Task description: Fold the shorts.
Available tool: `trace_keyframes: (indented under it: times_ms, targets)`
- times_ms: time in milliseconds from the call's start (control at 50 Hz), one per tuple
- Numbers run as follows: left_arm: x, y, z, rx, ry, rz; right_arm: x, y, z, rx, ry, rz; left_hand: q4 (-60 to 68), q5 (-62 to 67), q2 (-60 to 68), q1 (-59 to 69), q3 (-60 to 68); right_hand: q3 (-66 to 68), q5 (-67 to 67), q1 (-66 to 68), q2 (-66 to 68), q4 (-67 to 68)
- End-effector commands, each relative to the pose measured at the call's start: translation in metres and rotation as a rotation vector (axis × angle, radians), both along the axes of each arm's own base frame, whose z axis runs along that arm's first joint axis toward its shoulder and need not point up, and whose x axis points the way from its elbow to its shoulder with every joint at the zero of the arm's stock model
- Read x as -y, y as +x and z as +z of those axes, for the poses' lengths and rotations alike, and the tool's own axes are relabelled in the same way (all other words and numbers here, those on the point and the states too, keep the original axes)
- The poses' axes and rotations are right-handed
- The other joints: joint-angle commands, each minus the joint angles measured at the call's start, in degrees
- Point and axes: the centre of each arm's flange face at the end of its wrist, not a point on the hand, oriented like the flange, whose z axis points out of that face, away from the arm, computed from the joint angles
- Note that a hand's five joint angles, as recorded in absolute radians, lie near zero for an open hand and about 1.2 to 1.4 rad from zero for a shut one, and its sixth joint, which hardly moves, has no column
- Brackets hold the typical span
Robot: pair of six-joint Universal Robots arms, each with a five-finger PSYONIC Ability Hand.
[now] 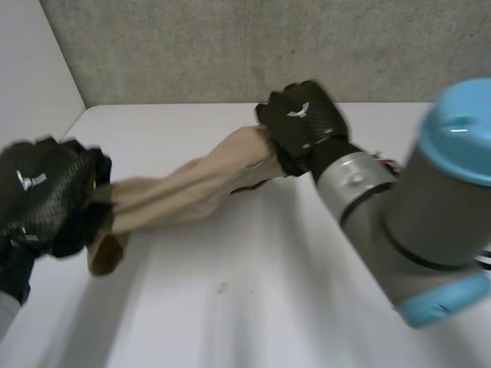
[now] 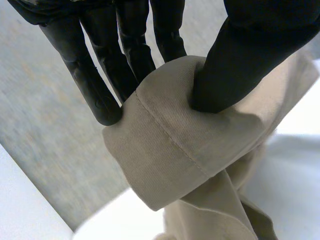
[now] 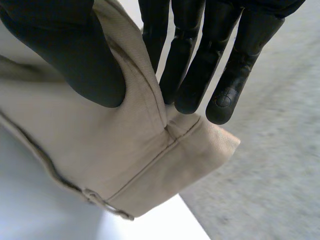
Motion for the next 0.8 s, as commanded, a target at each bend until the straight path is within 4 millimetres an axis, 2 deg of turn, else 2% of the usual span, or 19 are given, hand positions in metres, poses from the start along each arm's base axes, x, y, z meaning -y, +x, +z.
trace_keyframes:
  times_ms: [20,60,80,160,240,360,420,480,520,540,580,600,620,660,680,720,760,780,800]
  targets:
    - [0.011,-0.002,0.064,-0.132,-0.189,0.011,-0.031,-0.035,0.064,0.134,-0.115,-0.036,11.0,14.9,11.2,15.5,12.0,12.5,14.7,24.6,13.0,11.9]
    - [0.01,0.0,0.082,-0.187,-0.229,0.017,-0.044,-0.045,0.091,0.185,-0.183,-0.031,11.0,14.9,11.2,15.5,12.0,12.5,14.7,24.6,13.0,11.9]
    - [0.007,0.002,0.1,-0.238,-0.274,0.022,-0.049,-0.048,0.1,0.204,-0.209,-0.029,11.0,14.9,11.2,15.5,12.0,12.5,14.7,24.6,13.0,11.9]
    - [-0.005,0.009,0.142,-0.309,-0.378,0.023,-0.065,-0.061,0.135,0.267,-0.289,-0.034,11.0,14.9,11.2,15.5,12.0,12.5,14.7,24.6,13.0,11.9]
    - [-0.015,0.012,0.166,-0.329,-0.42,0.017,-0.069,-0.068,0.148,0.277,-0.308,-0.047,11.0,14.9,11.2,15.5,12.0,12.5,14.7,24.6,13.0,11.9]
    - [-0.016,0.011,0.17,-0.327,-0.406,0.013,-0.068,-0.076,0.142,0.214,-0.233,-0.077,11.0,14.9,11.2,15.5,12.0,12.5,14.7,24.6,13.0,11.9]
    - [-0.004,0.006,0.158,-0.303,-0.348,0.014,-0.067,-0.076,0.131,0.176,-0.188,-0.078,11.0,14.9,11.2,15.5,12.0,12.5,14.7,24.6,13.0,11.9]
    - [0.016,-0.003,0.129,-0.26,-0.237,0.013,-0.06,-0.074,0.11,0.116,-0.115,-0.086,11.0,14.9,11.2,15.5,12.0,12.5,14.7,24.6,13.0,11.9]
    - [0.025,-0.008,0.113,-0.236,-0.18,0.006,-0.044,-0.07,0.085,0.053,-0.05,-0.105,11.0,14.9,11.2,15.5,12.0,12.5,14.7,24.6,13.0,11.9]
    - [0.035,-0.016,0.094,-0.21,-0.112,-0.007,-0.037,-0.069,0.076,0.03,-0.028,-0.114,11.0,14.9,11.2,15.5,12.0,12.5,14.7,24.6,13.0,11.9]
    - [0.046,-0.025,0.072,-0.176,-0.031,-0.025,-0.024,-0.065,0.058,-0.016,0.015,-0.129,11.0,14.9,11.2,15.5,12.0,12.5,14.7,24.6,13.0,11.9]
    - [0.051,-0.03,0.063,-0.163,0.001,-0.033,-0.012,-0.062,0.042,-0.055,0.054,-0.141,11.0,14.9,11.2,15.5,12.0,12.5,14.7,24.6,13.0,11.9]
    - [0.061,-0.041,0.043,-0.138,0.062,-0.052,-0.007,-0.061,0.034,-0.072,0.072,-0.146,11.0,14.9,11.2,15.5,12.0,12.5,14.7,24.6,13.0,11.9]
    - [0.07,-0.053,0.024,-0.109,0.113,-0.068,0.01,-0.055,0.008,-0.115,0.13,-0.157,11.0,14.9,11.2,15.5,12.0,12.5,14.7,24.6,13.0,11.9]
    - [0.08,-0.063,0.005,-0.087,0.157,-0.079,0.016,-0.053,0.0,-0.129,0.147,-0.16,11.0,14.9,11.2,15.5,12.0,12.5,14.7,24.6,13.0,11.9]
    - [0.089,-0.073,-0.012,-0.07,0.189,-0.089,0.032,-0.045,-0.022,-0.154,0.176,-0.165,11.0,14.9,11.2,15.5,12.0,12.5,14.7,24.6,13.0,11.9]
    - [0.109,-0.084,-0.036,-0.05,0.227,-0.083,0.04,-0.041,-0.035,-0.165,0.194,-0.164,11.0,14.9,11.2,15.5,12.0,12.5,14.7,24.6,13.0,11.9]
    - [0.116,-0.087,-0.045,-0.042,0.243,-0.08,0.048,-0.036,-0.049,-0.174,0.207,-0.166,11.0,14.9,11.2,15.5,12.0,12.5,14.7,24.6,13.0,11.9]
    - [0.128,-0.093,-0.063,-0.027,0.276,-0.076,0.053,-0.034,-0.056,-0.177,0.212,-0.166,11.0,14.9,11.2,15.5,12.0,12.5,14.7,24.6,13.0,11.9]
